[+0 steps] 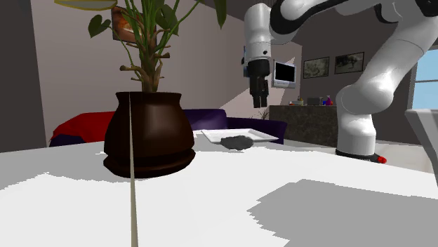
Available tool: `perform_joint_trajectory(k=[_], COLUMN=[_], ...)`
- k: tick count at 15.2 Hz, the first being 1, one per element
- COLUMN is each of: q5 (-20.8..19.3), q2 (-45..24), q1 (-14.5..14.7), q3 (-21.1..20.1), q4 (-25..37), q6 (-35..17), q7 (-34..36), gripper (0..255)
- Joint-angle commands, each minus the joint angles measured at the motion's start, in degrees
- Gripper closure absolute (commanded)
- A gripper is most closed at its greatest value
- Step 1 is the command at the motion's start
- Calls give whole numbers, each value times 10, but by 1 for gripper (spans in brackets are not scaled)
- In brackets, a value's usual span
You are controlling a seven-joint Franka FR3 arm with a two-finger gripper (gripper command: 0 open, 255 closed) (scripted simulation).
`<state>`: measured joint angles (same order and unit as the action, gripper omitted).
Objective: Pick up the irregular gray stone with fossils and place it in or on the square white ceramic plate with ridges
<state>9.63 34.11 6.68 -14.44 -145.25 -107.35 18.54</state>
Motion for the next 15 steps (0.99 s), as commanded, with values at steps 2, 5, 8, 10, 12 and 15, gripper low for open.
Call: perform_joint_trajectory(k=[2, 5, 8, 10, 12, 15], q5=[10, 9, -6, -24, -36, -41], q2=[-40, -90, -148, -190, -212, -226], q1=[9, 12, 11, 8, 6, 5], q3=[-41, -81, -122, -148, -159, -162], q4=[4, 19, 42, 61, 65, 53], q6=[-47, -91, -133, -159, -177, -202], q7=[46, 94, 148, 187, 205, 211], gripper=[0, 0, 0, 0, 0, 0])
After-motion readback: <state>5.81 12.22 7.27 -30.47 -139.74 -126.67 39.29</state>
